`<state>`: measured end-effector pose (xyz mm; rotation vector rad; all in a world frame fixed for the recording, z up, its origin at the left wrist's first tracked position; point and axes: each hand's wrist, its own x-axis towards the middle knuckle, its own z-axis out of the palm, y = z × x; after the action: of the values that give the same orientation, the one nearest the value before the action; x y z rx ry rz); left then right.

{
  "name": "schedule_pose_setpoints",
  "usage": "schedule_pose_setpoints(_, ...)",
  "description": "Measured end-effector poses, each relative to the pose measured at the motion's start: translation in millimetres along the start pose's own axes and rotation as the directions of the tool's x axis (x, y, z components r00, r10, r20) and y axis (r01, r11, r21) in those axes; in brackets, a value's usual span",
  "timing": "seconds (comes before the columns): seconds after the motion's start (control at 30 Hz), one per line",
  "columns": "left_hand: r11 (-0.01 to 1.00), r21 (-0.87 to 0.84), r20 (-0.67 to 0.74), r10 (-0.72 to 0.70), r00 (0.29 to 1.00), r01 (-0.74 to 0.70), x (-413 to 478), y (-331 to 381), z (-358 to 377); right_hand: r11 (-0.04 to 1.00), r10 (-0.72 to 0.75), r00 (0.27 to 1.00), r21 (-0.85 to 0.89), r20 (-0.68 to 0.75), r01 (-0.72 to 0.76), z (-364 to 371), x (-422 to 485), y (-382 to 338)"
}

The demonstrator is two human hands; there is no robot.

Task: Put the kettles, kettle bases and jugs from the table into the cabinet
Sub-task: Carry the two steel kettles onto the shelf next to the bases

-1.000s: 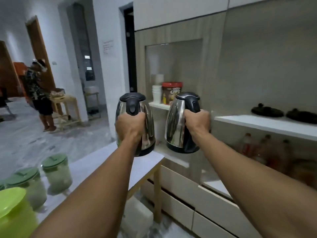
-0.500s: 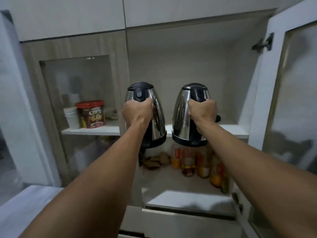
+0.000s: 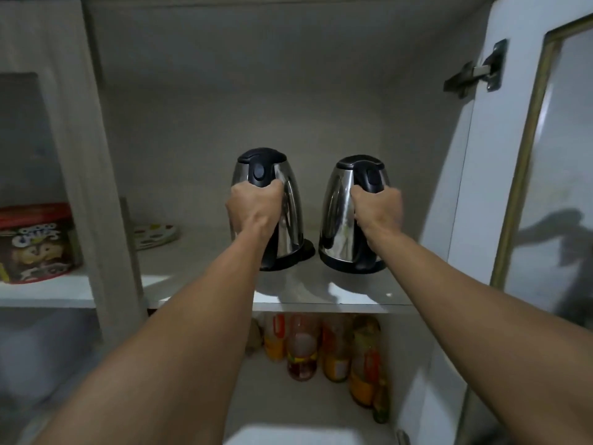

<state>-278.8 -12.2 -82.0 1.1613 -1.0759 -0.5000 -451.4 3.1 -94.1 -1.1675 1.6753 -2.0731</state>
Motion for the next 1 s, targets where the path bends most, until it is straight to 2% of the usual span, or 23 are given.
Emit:
schedule_pose_setpoints(0.3, 0.999, 0.024, 0.049, 0.030, 0.998, -0.031, 59, -30, 76, 0.999, 0.051, 0.998, -0.002, -0.031, -0.051, 41, 76, 44)
schedule_pose_setpoints(0.47, 0.999, 0.040, 0.088, -0.013, 0.996, 0.009, 85, -52, 101, 0.996, 0.089, 0.995, -0.024, -0.051, -0.090, 61, 103, 67)
schedule_pose_setpoints(0.7, 0.996, 0.072, 0.129, -0.066, 0.989, 0.057, 106, -80, 118, 0.993, 0.102, 0.993, -0.057, -0.067, -0.106, 77, 118, 82)
schedule_pose_setpoints(1.0, 0.989, 0.066, 0.213, -0.141, 0.967, 0.130, 122, -92, 131, 0.987, 0.130, 0.992, -0.094, 0.006, -0.129, 89, 125, 90)
